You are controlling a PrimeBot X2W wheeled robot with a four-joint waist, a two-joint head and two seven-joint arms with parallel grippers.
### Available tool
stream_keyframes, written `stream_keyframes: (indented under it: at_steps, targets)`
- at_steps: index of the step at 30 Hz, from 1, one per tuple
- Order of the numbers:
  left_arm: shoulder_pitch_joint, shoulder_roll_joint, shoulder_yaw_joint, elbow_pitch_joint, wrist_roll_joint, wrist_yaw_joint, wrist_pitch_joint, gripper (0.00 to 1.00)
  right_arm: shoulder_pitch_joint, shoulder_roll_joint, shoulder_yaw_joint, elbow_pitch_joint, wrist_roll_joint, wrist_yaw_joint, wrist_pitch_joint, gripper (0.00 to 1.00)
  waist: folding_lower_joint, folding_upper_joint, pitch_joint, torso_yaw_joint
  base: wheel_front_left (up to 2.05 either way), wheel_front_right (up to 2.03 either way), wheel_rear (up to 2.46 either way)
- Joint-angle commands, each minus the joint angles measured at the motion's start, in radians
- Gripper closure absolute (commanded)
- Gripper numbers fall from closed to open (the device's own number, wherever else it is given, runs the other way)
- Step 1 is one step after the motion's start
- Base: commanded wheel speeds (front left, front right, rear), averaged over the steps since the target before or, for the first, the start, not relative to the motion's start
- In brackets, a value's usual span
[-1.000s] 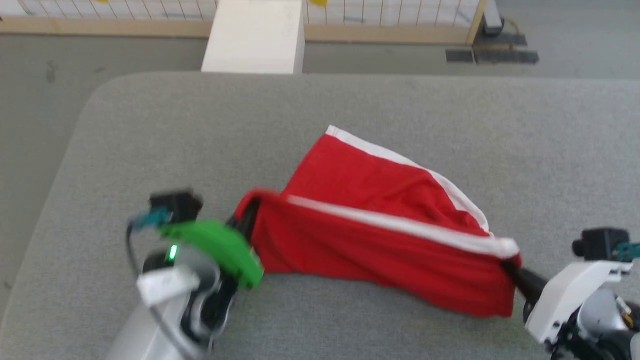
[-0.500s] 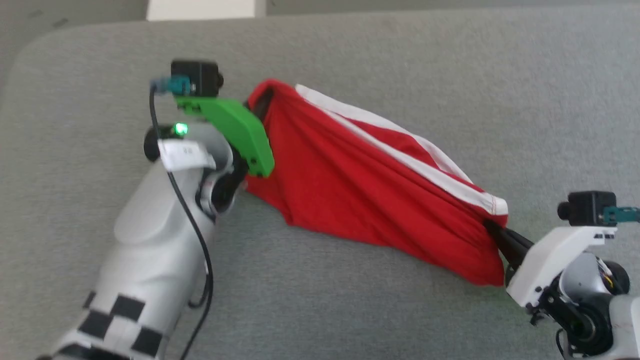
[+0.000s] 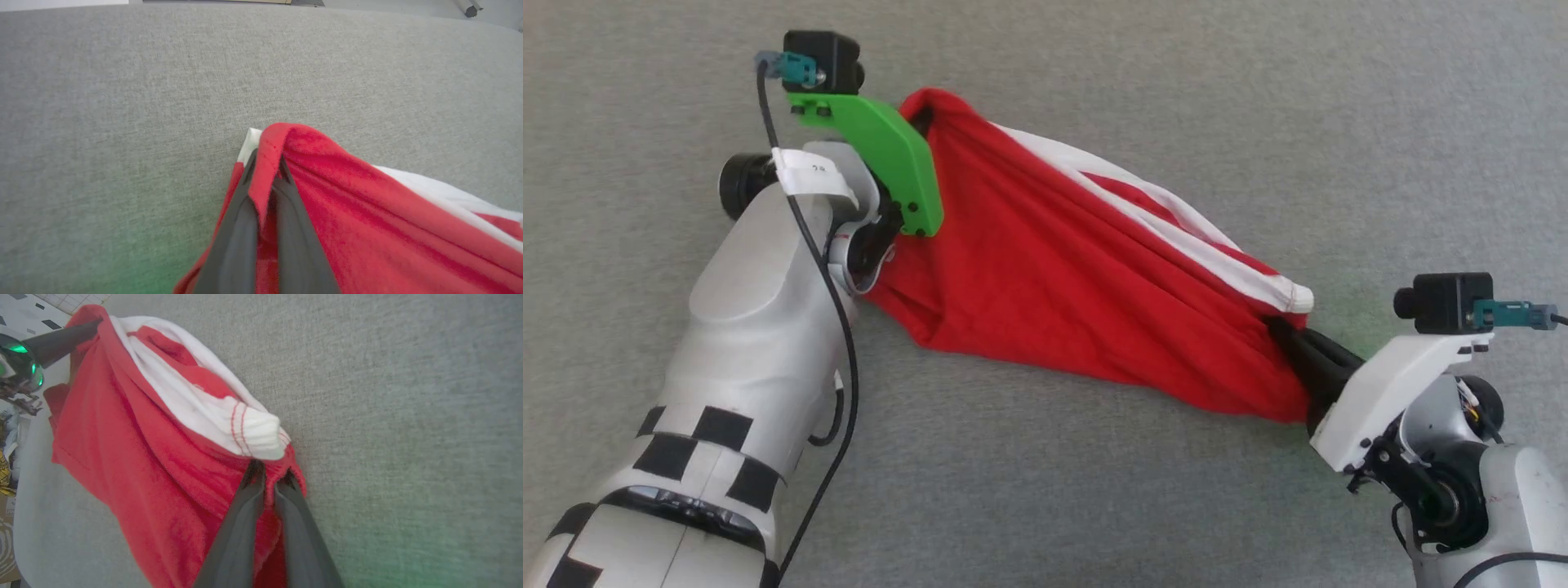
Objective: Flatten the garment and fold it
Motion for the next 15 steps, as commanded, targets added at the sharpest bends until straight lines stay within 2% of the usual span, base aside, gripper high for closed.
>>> stream_keyframes:
  at_steps: [1, 8, 11, 15]
  targets:
    - [-0.018, 0.003, -0.002, 0.021, -0.001, 0.011, 0.009, 0.00, -0.006, -0.006, -0.001, 0.009, 0.004, -0.002, -0.009, 0.00, -0.0001, 0.0111, 0.018, -0.019, 0.00, 0.00, 0.00]
    - [-0.031, -0.007, -0.008, 0.086, 0.000, 0.034, 0.017, 0.00, 0.008, -0.014, -0.016, -0.020, 0.019, -0.002, -0.052, 0.00, -0.0001, 0.0111, -0.011, -0.004, 0.00, 0.00, 0.00]
    - [-0.040, -0.007, -0.011, 0.100, 0.006, 0.058, 0.012, 0.00, 0.032, -0.019, -0.047, -0.044, 0.008, -0.002, -0.075, 0.00, -0.0001, 0.0111, -0.058, 0.018, 0.00, 0.00, 0.00]
    - [-0.033, 0.010, -0.011, 0.081, 0.017, 0.069, -0.031, 0.00, 0.061, -0.016, -0.079, -0.068, -0.016, -0.002, -0.105, 0.00, -0.0001, 0.0111, -0.118, 0.041, 0.00, 0.00, 0.00]
